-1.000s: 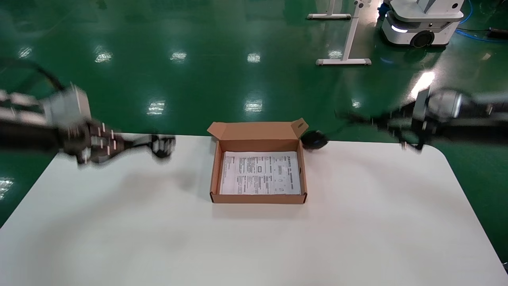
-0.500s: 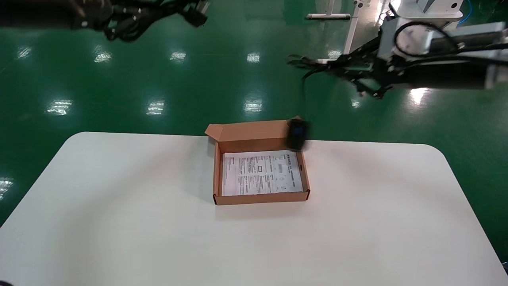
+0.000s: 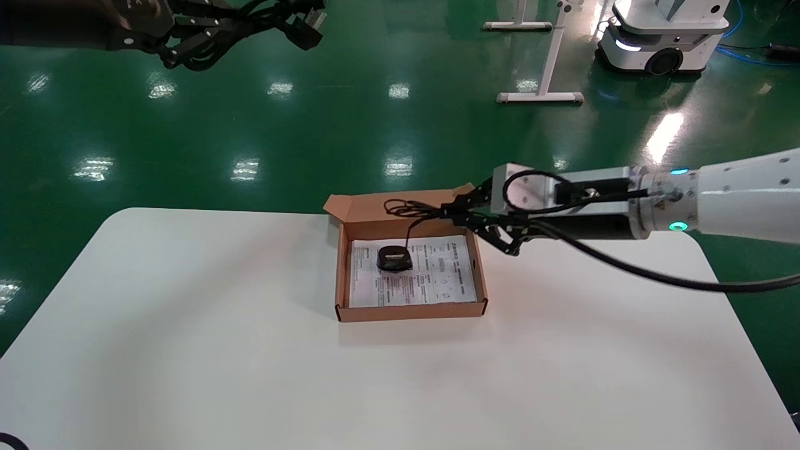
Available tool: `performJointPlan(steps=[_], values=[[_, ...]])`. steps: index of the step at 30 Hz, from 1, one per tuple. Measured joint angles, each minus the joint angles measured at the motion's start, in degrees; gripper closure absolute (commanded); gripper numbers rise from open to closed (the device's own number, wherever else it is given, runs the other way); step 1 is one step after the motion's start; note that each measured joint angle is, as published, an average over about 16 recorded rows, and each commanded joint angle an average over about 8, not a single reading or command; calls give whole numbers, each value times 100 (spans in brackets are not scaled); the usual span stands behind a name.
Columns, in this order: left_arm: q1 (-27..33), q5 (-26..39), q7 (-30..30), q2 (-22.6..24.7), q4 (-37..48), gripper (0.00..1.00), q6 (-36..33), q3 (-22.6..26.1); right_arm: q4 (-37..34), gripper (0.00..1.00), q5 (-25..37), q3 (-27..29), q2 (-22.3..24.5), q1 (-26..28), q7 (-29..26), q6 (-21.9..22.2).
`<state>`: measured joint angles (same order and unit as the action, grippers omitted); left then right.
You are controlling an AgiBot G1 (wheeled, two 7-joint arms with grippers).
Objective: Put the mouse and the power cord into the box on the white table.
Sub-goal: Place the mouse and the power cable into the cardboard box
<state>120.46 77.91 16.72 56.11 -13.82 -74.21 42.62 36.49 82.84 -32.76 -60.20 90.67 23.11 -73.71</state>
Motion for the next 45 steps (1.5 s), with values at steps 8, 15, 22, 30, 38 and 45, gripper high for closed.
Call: performJointPlan(steps=[8,15,22,30,38,45], values=[[-11,44,8,87,179,100,-84,43,197,100,253,-185,-365,-270,-61,351],[-26,76,15,165,288,100,-160,75,-247,52,456,-334,-778,-253,218,545],[-81,175,-12,283,402,100,-267,159,-873,0,525,-399,-1076,-111,558,574],[-275,324,-19,587,616,100,-347,287,-1399,0,486,-377,-1179,77,876,523],[-708,382,115,1192,885,100,-39,346,-1536,0,354,-214,-717,349,1079,518],[-1303,342,248,1807,960,100,645,336,-1305,0,297,-69,83,540,1065,493]])
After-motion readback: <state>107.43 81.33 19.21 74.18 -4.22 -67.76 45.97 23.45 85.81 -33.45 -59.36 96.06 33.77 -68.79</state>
